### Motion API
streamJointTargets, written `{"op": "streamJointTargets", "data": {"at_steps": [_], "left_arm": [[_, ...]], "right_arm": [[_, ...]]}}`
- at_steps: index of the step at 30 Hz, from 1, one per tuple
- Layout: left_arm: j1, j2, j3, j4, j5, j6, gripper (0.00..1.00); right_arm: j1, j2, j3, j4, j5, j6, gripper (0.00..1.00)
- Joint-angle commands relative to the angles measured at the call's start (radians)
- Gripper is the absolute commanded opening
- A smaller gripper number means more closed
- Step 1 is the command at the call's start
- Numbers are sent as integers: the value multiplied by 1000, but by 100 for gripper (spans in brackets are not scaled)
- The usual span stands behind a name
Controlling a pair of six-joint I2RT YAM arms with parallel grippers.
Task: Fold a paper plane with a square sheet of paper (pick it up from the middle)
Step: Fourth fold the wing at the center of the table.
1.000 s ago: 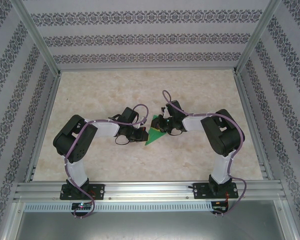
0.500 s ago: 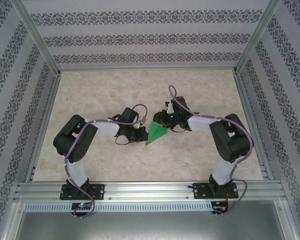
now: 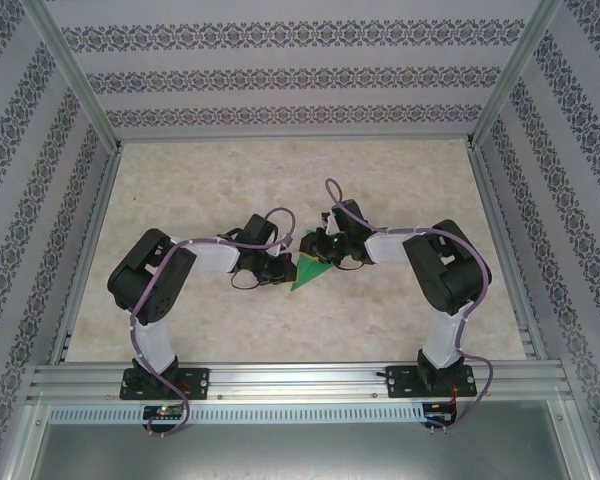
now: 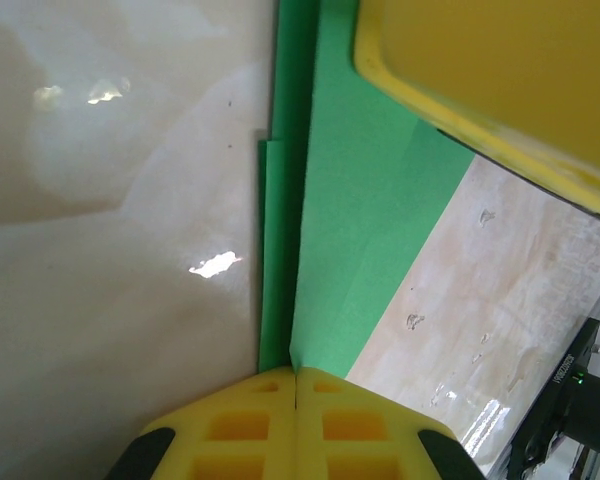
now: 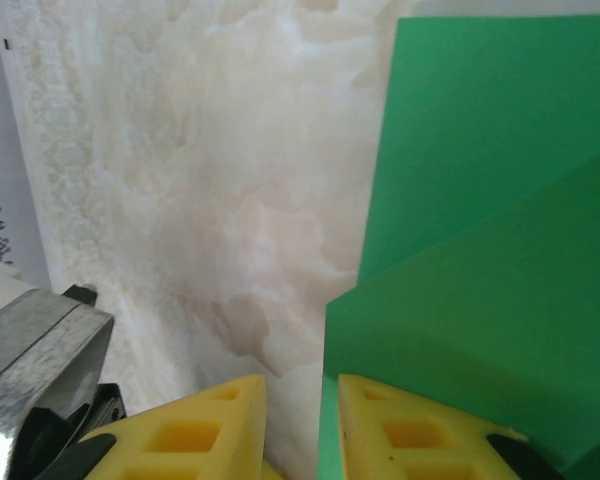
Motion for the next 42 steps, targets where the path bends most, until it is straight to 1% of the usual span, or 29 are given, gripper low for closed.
{"op": "streamJointTargets", "data": {"at_steps": [1, 3, 8, 10, 14, 16, 23, 27, 32, 34, 38, 42], "left_arm": [[7, 30, 13, -45, -12, 32, 0], [7, 26, 11, -48, -16, 37, 0], [7, 17, 16, -60, -12, 53, 0], [7, 3, 15, -63, -14, 60, 3], [7, -33, 10, -61, -16, 61, 5], [7, -58, 11, -68, -25, 62, 11], [3, -152, 17, -70, -45, 56, 15], [-16, -148, 54, -134, -62, 74, 13], [-51, -143, 59, -69, -8, 47, 12], [-63, -134, 74, -68, -9, 55, 11], [-64, -79, 94, -79, -7, 70, 10], [-64, -31, 86, -33, 19, 64, 10]], "right_arm": [[-5, 26, 28, -38, 55, -26, 26], [-6, 35, 24, -48, 71, -30, 26], [-7, 69, 27, -44, 51, -42, 26], [-11, 67, 19, -54, 65, -38, 26], [-16, 74, 22, -94, 71, -51, 26], [-15, 73, 19, -99, 67, -56, 26], [-15, 64, 28, -137, 71, -71, 24], [-11, 63, 29, -141, 73, -68, 23], [-5, 67, 23, -140, 76, -66, 22], [-4, 68, 20, -139, 79, -67, 22], [-4, 67, 9, -132, 79, -65, 21], [-3, 69, 5, -129, 80, -66, 20]]}}
